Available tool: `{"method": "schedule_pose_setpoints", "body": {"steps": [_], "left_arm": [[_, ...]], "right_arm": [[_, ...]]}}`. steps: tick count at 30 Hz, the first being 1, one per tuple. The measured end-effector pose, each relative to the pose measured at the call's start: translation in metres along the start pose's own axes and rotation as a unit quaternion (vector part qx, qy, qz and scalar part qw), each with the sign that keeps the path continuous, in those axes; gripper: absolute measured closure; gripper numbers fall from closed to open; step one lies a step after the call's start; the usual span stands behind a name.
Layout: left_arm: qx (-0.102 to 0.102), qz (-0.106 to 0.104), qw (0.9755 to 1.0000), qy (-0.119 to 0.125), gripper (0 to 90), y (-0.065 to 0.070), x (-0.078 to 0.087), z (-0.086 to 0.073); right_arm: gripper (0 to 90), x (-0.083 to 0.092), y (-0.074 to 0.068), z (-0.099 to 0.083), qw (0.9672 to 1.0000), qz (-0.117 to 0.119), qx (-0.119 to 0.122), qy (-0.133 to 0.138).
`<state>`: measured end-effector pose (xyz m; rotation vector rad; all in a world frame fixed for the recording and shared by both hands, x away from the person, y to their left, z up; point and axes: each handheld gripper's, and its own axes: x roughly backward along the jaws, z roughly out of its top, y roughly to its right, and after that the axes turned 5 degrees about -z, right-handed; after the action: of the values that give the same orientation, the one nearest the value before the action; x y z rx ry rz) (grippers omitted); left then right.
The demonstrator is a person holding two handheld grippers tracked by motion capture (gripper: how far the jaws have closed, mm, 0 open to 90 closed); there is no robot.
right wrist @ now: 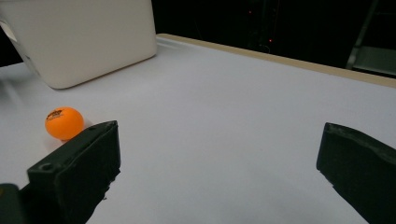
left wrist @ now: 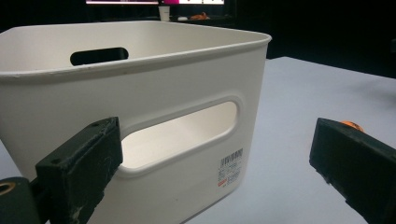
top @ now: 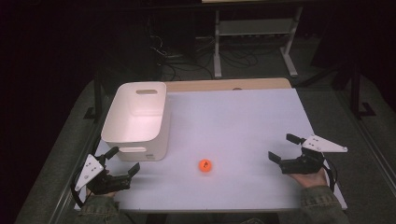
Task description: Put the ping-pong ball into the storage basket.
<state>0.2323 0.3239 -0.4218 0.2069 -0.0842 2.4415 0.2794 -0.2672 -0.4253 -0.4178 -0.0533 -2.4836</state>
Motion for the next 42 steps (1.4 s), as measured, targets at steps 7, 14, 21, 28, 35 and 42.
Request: {"method": "schedule_pose_setpoints", "body": {"steps": [7, 14, 21, 28, 35, 42], "left_arm": [[-0.001, 0.001, 1.0000, 0.000, 2.1, 0.000, 0.000, 0.000], [-0.002, 0.001, 1.0000, 0.003, 2.1, 0.000, 0.000, 0.001], [-0.001, -0.002, 1.0000, 0.002, 2.1, 0.000, -0.002, 0.001], [0.000, -0.005, 1.0000, 0.001, 2.1, 0.000, -0.003, 0.001], [0.000, -0.005, 1.0000, -0.001, 2.1, 0.000, -0.003, 0.000], [0.000, -0.005, 1.0000, -0.002, 2.1, 0.000, -0.003, 0.000]], "right_arm": [[0.0, 0.000, 0.000, 0.001, 1.0000, 0.000, -0.005, 0.000], [0.0, 0.000, 0.000, 0.005, 0.9998, 0.001, -0.009, -0.016], [0.0, -0.006, -0.005, 0.016, 0.9991, 0.007, 0.007, -0.040], [0.0, -0.011, -0.009, 0.028, 0.9986, 0.013, 0.022, -0.046], [0.0, -0.016, -0.016, 0.036, 0.9976, 0.024, 0.039, -0.052], [0.0, -0.020, -0.020, 0.040, 0.9967, 0.033, 0.044, -0.060]]}}
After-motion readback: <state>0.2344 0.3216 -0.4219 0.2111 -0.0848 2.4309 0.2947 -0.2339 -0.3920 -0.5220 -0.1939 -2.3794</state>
